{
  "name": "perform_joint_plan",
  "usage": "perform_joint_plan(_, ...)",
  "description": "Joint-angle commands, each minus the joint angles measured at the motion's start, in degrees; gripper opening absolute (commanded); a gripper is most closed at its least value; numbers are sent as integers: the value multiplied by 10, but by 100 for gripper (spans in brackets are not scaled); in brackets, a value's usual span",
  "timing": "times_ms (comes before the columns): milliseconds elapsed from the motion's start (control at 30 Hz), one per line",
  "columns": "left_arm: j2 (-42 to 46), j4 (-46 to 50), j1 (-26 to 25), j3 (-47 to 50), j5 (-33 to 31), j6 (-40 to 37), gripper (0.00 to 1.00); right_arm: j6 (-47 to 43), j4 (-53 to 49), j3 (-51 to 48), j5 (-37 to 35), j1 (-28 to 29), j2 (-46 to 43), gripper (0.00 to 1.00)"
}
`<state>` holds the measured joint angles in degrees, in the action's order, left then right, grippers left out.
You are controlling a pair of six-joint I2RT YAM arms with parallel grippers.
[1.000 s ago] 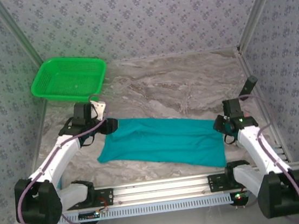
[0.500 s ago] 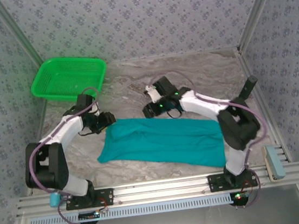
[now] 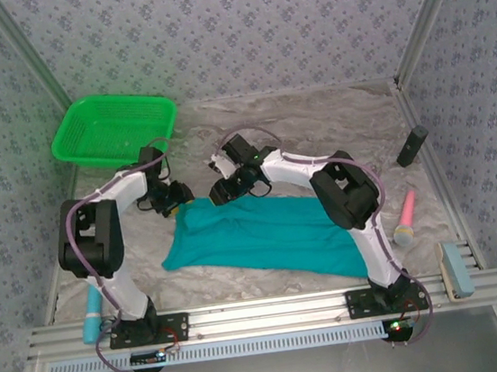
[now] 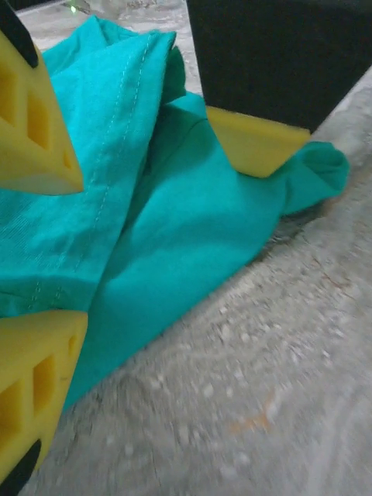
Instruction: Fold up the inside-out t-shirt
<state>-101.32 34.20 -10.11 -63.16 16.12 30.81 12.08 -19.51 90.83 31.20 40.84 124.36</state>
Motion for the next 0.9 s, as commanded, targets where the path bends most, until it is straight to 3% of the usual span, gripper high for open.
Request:
perform_joint_plan(0,-16,26,-8,-5,-15,-24,51,-17,-36,33,29,3,24,40)
perform_joint_plan(133,-37,35,-18,-10,-47,-33,50,-33,-55,47,36,1,38,30)
perform_joint_plan(233,-49,38,-19,-10,-58,-33,50,-52,-54,42,46,0,27,12)
perform_joint_plan(367,-55,41,-19,-8,-67,-38,48,-94,-39,16,82,-2,-9,0)
perform_joint_plan(600,-51,41,-19,-10,-70,-41,49,-204,-17,-104,138,31,-149,0)
perform_joint_plan(767,-49,43,-20,-11,-71,-48,49,-225,50,-277,67,92,-244,2)
perform_joint_plan(867,-41,43,-19,-14,-70,-55,50,-232,31,-296,34,101,-262,25)
